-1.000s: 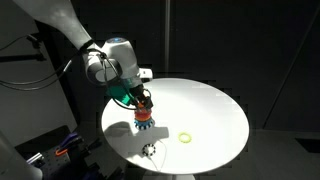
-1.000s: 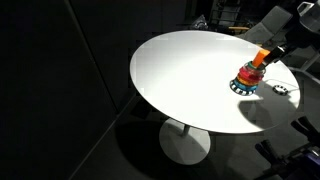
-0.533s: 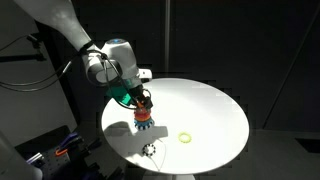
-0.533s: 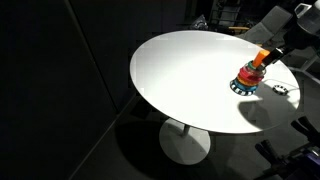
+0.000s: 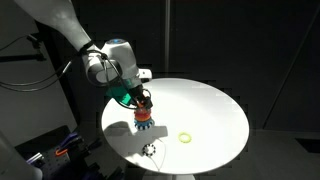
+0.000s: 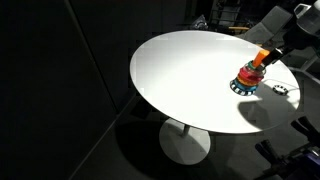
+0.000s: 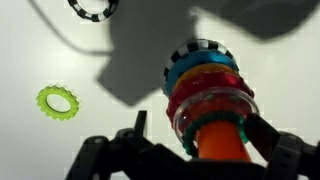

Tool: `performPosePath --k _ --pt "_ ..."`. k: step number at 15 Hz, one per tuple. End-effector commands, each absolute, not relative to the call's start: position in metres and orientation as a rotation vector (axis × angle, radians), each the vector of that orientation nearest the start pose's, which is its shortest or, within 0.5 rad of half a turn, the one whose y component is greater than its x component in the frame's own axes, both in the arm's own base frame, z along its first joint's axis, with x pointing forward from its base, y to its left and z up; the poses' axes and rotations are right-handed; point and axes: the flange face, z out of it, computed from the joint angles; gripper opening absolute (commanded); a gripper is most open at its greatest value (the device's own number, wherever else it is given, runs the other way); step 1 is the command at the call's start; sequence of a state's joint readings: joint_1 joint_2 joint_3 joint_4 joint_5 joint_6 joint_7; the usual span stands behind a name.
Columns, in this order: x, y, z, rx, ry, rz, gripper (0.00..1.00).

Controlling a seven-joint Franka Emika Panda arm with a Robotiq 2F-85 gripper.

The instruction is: Pick up the black and white ring from the ring holder and put it on the table

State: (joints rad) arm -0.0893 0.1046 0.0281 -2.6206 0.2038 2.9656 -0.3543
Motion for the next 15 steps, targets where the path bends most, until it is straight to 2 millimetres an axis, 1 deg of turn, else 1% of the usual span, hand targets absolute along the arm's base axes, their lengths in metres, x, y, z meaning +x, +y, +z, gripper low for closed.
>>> performPosePath --k 1,2,4,5,6,7,8,9,10,11,12,13,14,15 --pt "0.4568 -0.0438 0.2376 -3.107 -0.127 -0.409 0.8" --pt "0.457 -0.0436 0.238 -3.107 -0.128 -0.412 0.82" --pt "0.4572 -0.0438 0.2384 -3.107 -0.127 -0.416 0.75" --pt "0.4572 -0.0441 0.2383 -3.108 -0.127 -0.418 0.75" --pt "0.4573 -0.0446 0.2382 -3.108 -0.125 -0.419 0.68" --pt "0.4572 -0.0452 0.2381 -3.108 -0.123 -0.419 0.68" --pt "0.4571 -0.0456 0.2382 -3.108 -0.12 -0.419 0.62" --pt "0.457 -0.0461 0.2382 -3.108 -0.118 -0.42 0.53" --pt "0.4568 -0.0467 0.2383 -3.108 -0.116 -0.421 0.52" --pt "0.4567 -0.0476 0.2382 -3.108 -0.113 -0.42 0.35" --pt "0.4566 -0.0484 0.2381 -3.109 -0.109 -0.42 0.29" --pt "0.4565 -0.0495 0.2383 -3.11 -0.105 -0.423 0.19" --pt "0.4564 -0.0507 0.2386 -3.11 -0.101 -0.425 0.12" --pt "0.4563 -0.0519 0.2388 -3.111 -0.097 -0.426 0.04"
